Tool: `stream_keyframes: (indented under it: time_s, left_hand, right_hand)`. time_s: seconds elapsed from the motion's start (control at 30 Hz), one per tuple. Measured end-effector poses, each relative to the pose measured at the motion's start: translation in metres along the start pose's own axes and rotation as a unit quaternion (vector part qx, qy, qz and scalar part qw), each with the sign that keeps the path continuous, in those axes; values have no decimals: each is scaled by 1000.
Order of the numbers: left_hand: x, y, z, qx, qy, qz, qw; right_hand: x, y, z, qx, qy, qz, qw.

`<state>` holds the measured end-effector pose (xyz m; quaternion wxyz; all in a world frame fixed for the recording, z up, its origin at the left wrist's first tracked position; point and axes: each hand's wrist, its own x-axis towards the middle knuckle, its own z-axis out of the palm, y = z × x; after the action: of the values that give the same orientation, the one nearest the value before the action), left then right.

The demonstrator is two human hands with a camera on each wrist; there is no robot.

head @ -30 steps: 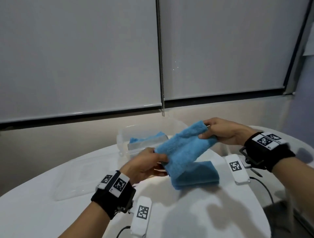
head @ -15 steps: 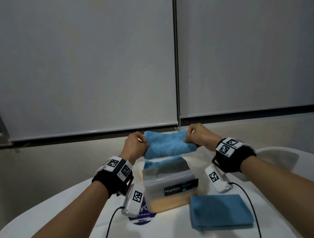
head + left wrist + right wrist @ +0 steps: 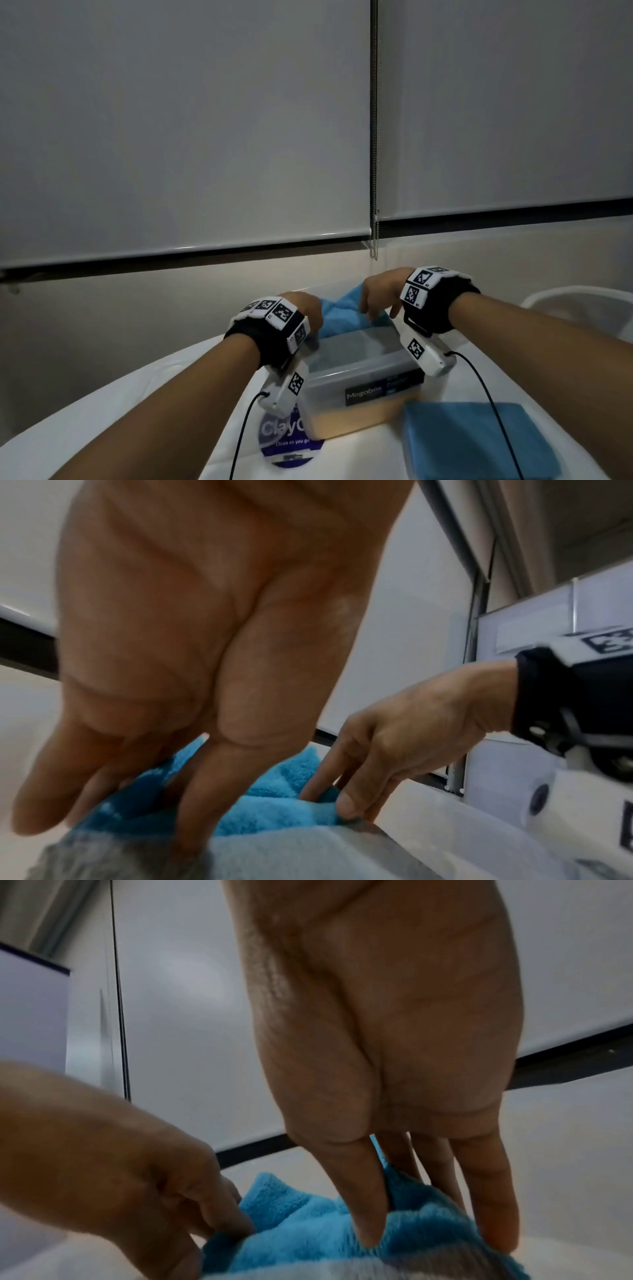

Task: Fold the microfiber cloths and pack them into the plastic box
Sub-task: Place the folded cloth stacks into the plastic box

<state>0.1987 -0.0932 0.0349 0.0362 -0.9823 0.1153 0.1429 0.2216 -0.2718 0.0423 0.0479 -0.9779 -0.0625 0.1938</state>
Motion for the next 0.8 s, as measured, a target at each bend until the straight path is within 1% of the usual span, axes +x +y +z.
stream_keyframes:
  time_s: [0.03, 0.13, 0.17, 0.27, 0.33, 0.37, 0.43, 0.5, 0.57, 0.63, 0.7, 0.73, 0.8]
  left_hand:
    - [4, 0, 3, 25, -10, 13, 1000]
    - [17, 4, 12, 111, -32, 9, 993]
    - [18, 4, 11, 137, -35, 2, 990]
    - [9, 5, 3, 116, -18, 19, 993]
    - [4, 9, -6, 95, 30, 33, 994]
    - [5, 10, -7, 101, 46, 36, 993]
    - [7, 13, -5, 93, 44, 35, 994]
    - [9, 16, 1, 108, 10, 37, 993]
    - [7, 17, -2, 108, 11, 32, 994]
    - [0, 18, -11, 85, 18, 27, 996]
    - [-13, 23, -23, 46, 1, 30, 998]
    - [-19, 26, -29, 23, 2, 35, 999]
    - [-31, 38, -40, -25, 30, 55, 998]
  right_hand:
    - [3, 0, 6, -32, -9, 0, 999]
    - [4, -2, 13, -137, -41, 2, 990]
    - [1, -3, 11, -151, -41, 3, 988]
    - [-8, -3, -2, -117, -13, 9, 993]
    - [-11, -1, -9, -80, 5, 10, 997]
    - [-9, 1, -9, -60, 8, 10, 998]
    - [-11, 1, -4, -48, -3, 14, 999]
    - [-13, 2, 3, -63, -17, 16, 998]
    - [-17, 4, 4, -60, -23, 14, 998]
    - [-22, 8, -2, -15, -16, 7, 1000]
    - [-32, 14, -11, 35, -16, 1, 999]
    - [-38, 17, -15, 55, -9, -6, 998]
    - [-55, 22, -22, 96, 17, -33, 995]
